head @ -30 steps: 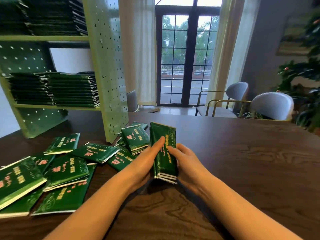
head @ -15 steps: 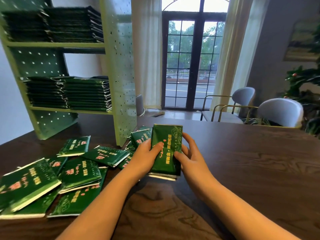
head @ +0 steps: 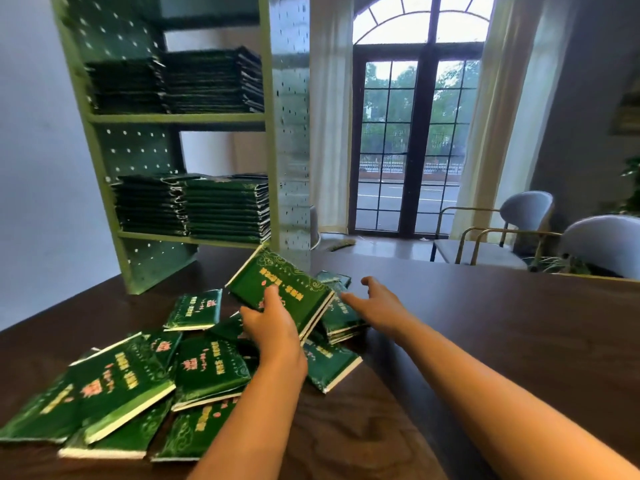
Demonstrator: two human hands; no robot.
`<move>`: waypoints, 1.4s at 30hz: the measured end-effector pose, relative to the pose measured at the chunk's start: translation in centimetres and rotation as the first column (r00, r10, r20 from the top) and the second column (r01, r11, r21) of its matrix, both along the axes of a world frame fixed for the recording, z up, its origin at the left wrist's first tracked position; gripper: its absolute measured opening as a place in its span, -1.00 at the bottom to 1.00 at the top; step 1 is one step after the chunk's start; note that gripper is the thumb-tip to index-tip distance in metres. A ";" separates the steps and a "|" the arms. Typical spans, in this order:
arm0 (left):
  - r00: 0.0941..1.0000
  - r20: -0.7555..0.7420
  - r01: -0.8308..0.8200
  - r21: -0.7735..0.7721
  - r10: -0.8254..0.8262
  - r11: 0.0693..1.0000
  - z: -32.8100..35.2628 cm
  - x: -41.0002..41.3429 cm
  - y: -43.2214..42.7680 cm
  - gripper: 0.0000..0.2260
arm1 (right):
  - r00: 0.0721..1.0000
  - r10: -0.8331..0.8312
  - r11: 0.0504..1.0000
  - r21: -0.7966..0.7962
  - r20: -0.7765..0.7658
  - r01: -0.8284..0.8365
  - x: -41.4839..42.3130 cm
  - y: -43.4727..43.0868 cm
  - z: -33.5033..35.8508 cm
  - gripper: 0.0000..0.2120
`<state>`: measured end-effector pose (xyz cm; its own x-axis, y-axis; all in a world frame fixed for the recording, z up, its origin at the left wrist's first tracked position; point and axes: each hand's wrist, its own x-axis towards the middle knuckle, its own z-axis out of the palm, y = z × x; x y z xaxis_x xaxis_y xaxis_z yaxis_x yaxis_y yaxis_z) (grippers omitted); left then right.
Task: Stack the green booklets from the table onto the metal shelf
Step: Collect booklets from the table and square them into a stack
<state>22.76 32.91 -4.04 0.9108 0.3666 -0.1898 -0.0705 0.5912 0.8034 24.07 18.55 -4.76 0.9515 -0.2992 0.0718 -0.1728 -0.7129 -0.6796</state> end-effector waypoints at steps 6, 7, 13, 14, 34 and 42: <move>0.992 0.001 -0.122 0.067 0.122 0.990 0.4 0.2 0.5 -0.62 | 0.993 0.035 0.991 -0.127 -0.109 -0.049 0.4 1.3 -0.3 -0.27; 0.992 -0.002 -0.129 0.074 0.130 0.989 0.5 0.2 0.5 -0.60 | 0.992 0.045 0.991 -0.117 -0.115 -0.058 0.0 1.2 0.0 -0.28; 0.996 0.050 -0.087 0.181 0.080 0.980 0.4 -0.1 0.3 -0.59 | 0.985 0.114 0.989 0.113 -0.127 -0.100 -3.1 -1.6 -0.3 -0.52; 0.997 0.057 -0.057 0.205 0.046 0.977 0.3 -0.1 0.2 -0.56 | 0.990 0.097 0.985 0.154 -0.106 -0.080 -3.6 -2.2 -0.9 -0.56; 0.854 -0.044 0.442 0.587 -0.518 0.678 -0.6 -1.4 -1.9 -0.88 | 0.915 0.012 0.569 0.750 0.402 -0.337 -6.6 -0.2 -2.2 -0.60; 0.827 0.047 0.461 0.516 -0.561 0.722 -1.7 -1.2 -2.1 -0.72 | 0.855 0.189 0.903 0.256 0.482 -0.344 -6.5 1.4 -2.4 -0.59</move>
<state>21.52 30.80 -5.75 0.9831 -0.1693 0.0698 -0.0459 0.1412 0.9889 17.53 19.94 -7.21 0.8890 -0.1176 0.4425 0.3608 -0.4150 -0.8352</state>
